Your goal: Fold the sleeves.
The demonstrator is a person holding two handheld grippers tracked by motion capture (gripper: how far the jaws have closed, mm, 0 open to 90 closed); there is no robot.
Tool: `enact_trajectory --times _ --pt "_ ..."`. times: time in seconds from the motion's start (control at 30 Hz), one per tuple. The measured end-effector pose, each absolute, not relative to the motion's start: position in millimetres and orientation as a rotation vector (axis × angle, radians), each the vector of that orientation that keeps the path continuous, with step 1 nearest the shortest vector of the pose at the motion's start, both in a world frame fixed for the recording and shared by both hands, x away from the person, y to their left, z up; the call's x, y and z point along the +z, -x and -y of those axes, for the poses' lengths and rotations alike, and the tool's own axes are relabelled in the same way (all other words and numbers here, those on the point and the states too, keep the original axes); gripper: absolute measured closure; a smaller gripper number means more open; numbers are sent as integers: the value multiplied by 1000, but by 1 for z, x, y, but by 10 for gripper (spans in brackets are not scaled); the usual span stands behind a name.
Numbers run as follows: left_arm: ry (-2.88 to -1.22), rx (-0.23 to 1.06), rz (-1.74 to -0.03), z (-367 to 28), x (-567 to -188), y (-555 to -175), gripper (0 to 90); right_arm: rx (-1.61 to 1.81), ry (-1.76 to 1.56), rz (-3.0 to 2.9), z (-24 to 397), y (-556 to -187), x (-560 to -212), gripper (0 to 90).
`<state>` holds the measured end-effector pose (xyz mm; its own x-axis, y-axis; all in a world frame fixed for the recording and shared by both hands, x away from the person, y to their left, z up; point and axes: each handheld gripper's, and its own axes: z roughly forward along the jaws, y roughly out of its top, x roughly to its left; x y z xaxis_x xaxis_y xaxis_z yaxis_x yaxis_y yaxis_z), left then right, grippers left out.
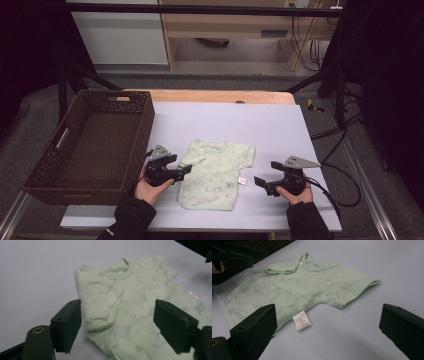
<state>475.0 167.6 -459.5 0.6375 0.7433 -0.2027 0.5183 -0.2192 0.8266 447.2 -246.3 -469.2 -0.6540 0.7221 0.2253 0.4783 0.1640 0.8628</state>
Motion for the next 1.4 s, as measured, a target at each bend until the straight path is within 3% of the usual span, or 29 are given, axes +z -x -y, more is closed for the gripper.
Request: enact_trajectory --times 0.3,1.03,1.4 --pt "-1898 268 -972 -170 -451 -460 53 1492 -1151 -2204 241 -448 -467 16" --pt "-1892 315 -963 -190 -457 -432 51 1363 -1241 -2183 219 -471 -458 14" --pt "-1889 302 -941 -193 -460 -422 51 1294 -1278 -2190 201 -496 -462 91"
